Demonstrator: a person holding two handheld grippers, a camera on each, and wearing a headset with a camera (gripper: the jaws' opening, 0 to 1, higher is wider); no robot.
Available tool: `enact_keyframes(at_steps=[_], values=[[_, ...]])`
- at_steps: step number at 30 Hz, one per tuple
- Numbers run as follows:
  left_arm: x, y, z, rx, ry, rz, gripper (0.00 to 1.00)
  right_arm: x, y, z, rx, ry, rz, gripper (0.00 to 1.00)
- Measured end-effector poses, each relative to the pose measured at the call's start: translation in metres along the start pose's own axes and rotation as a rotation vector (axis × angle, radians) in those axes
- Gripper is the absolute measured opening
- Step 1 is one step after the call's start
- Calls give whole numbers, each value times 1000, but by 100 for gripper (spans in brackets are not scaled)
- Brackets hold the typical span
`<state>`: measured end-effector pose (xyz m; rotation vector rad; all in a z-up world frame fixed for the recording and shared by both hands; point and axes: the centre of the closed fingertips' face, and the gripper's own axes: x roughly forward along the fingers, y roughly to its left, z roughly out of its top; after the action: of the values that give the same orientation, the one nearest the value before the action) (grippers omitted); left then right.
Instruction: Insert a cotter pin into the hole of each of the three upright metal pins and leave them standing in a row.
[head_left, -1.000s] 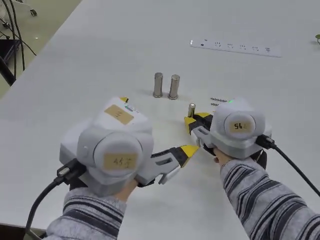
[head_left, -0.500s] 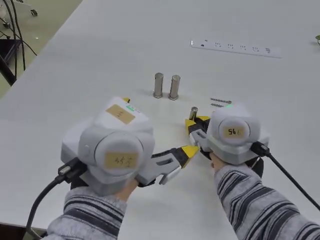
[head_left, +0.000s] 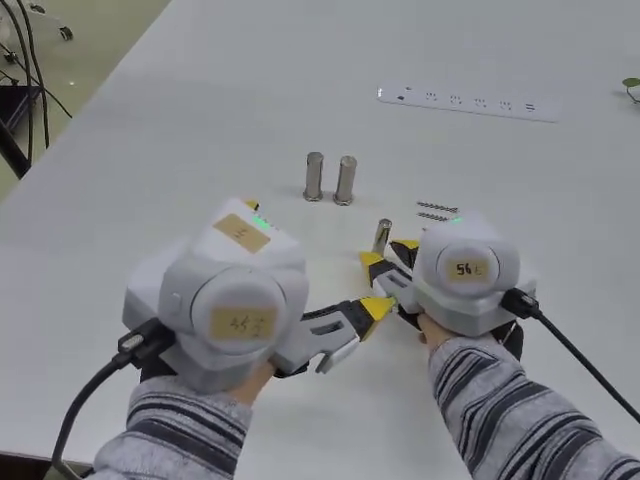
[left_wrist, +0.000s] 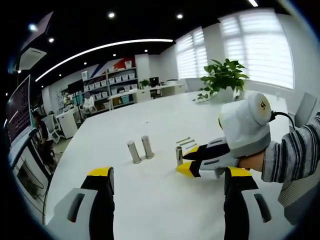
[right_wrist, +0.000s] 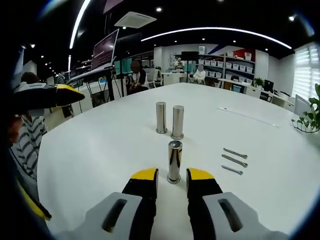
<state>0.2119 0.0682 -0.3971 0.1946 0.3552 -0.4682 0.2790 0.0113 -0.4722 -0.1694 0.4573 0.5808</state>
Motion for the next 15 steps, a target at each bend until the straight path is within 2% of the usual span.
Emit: enact_keyframes(at_steps=[5,8,10,15], values=[[0,0,0,-3,0,1,90,-7,-3,3,-15,-6,31,23],[0,0,1,0,-2,2,90,-12,-7,0,-21,27,44,22],[0,0,2,2,-5,6,90,-16,-10,3,-44,10,52,23],[0,1,2,1,-7,8,90,-22,-19,2,-81,43,76,23]])
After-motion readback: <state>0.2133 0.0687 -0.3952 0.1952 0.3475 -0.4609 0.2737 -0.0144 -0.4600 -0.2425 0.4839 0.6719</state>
